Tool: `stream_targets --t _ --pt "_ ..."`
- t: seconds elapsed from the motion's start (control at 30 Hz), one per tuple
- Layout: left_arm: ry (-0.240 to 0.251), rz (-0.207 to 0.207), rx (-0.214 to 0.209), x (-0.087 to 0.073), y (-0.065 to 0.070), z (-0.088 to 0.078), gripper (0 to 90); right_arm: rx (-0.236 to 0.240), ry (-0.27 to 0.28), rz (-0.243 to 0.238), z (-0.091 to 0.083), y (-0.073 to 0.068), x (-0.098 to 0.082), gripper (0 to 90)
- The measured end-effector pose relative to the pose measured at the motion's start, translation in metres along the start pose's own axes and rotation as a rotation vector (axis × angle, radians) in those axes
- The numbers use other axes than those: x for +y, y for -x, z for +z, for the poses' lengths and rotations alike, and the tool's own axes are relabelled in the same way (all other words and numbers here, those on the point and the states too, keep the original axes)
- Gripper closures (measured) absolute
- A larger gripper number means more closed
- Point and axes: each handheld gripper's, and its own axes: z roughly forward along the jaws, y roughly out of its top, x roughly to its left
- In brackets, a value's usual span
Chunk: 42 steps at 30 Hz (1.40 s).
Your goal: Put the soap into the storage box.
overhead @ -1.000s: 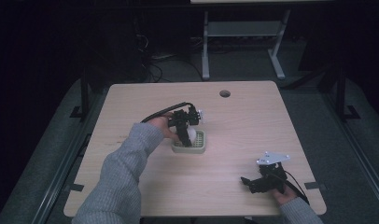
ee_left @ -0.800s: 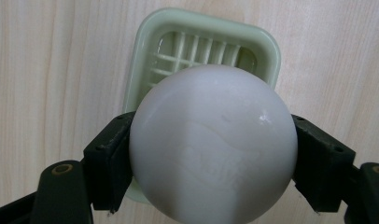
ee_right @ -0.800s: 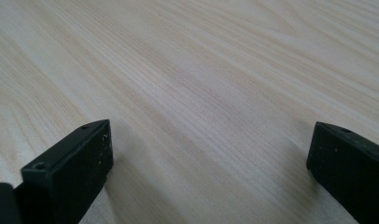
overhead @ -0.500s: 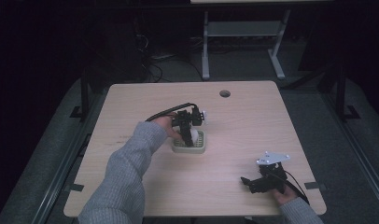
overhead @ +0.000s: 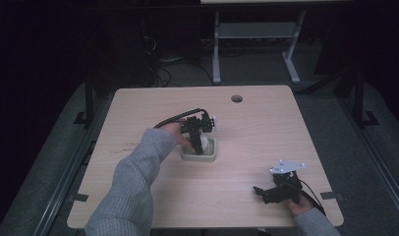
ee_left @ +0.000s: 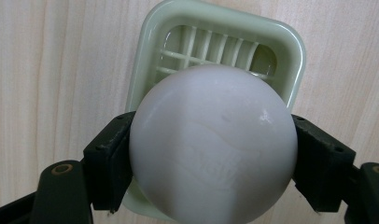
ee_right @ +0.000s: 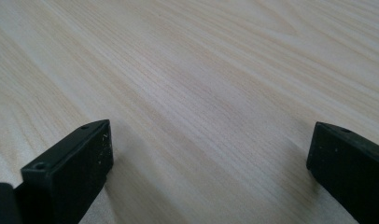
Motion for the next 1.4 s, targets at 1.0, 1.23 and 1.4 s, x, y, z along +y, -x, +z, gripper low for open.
stream_targets --t 1.0,1.23,1.4 --pt "-0.002 -0.028 -0.009 -0.0029 -0.0043 0.0067 22.9 0.003 0.001 -0.001 0.0 0.0001 -0.0001 0.0" --pt "0.016 -0.032 -0.004 -0.0035 -0.0039 0.0019 18.7 0.003 0.001 -0.001 0.0 0.0001 -0.0001 0.0" --pt "0.013 -0.033 0.003 -0.0053 -0.002 -0.0001 18.2 0.001 0.001 0.0 -0.0001 -0.0001 -0.0003 0.0"
